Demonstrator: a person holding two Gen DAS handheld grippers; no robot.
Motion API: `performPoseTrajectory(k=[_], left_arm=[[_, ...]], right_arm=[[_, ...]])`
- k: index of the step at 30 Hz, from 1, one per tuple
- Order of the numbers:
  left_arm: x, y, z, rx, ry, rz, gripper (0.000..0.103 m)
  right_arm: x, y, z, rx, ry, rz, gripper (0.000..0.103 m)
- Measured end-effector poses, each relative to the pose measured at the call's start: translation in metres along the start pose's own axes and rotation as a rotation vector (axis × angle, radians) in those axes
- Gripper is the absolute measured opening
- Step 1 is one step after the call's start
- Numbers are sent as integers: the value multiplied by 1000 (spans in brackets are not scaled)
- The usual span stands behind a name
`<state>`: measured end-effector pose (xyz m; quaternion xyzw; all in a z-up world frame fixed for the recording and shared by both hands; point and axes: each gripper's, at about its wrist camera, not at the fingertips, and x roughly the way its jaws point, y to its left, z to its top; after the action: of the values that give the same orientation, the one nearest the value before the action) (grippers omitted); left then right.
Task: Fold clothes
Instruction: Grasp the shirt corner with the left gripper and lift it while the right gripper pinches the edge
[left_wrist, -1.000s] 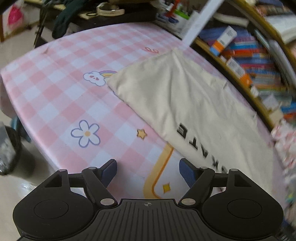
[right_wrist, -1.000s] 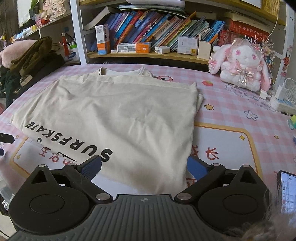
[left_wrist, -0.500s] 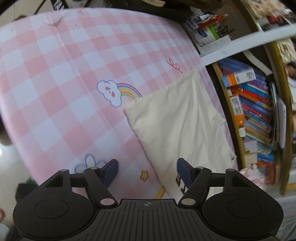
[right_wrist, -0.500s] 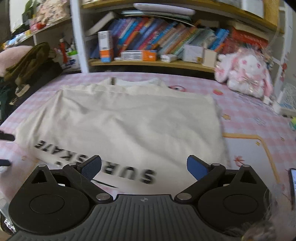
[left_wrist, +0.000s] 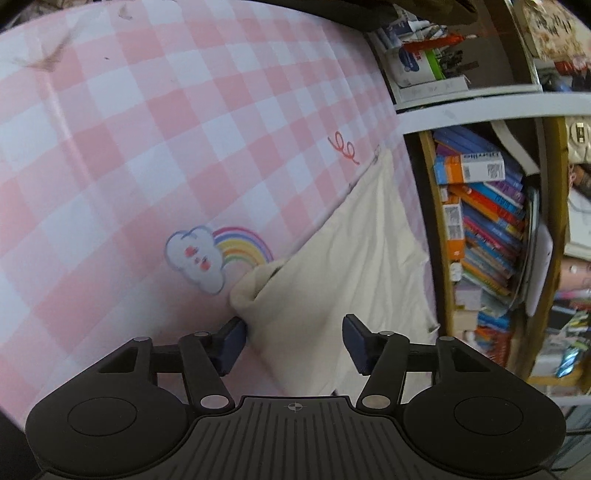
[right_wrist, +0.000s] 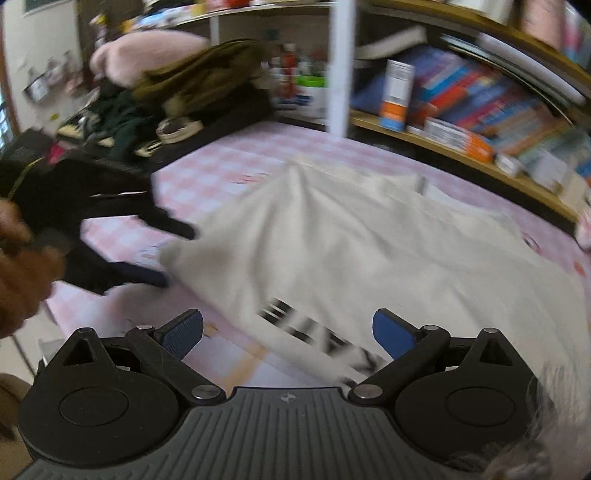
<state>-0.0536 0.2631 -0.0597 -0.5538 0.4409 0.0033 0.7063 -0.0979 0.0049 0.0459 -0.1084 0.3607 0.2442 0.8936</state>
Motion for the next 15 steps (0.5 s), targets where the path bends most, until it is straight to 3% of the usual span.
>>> performPoseTrajectory(k=[2, 4, 7, 10, 12, 15], left_arm=[[2, 5, 2, -14, 7, 5, 25], [3, 11, 3, -24, 18, 14, 10], [-4, 5, 1, 53, 14, -27, 6], [-15, -16, -4, 203, -1, -80, 5], [-21, -29, -7, 293, -9, -108, 5], [-20, -35, -9, 334, 3, -132, 5]], right_arm=[[6, 14, 8, -43, 1, 10, 98], [13, 29, 15, -103, 1, 13, 97], [27, 51, 25, -238, -2, 2, 96], [40, 68, 30, -355, 9, 4, 87], [50, 76, 32, -416, 19, 8, 75], [64, 82, 35, -484, 22, -19, 55]])
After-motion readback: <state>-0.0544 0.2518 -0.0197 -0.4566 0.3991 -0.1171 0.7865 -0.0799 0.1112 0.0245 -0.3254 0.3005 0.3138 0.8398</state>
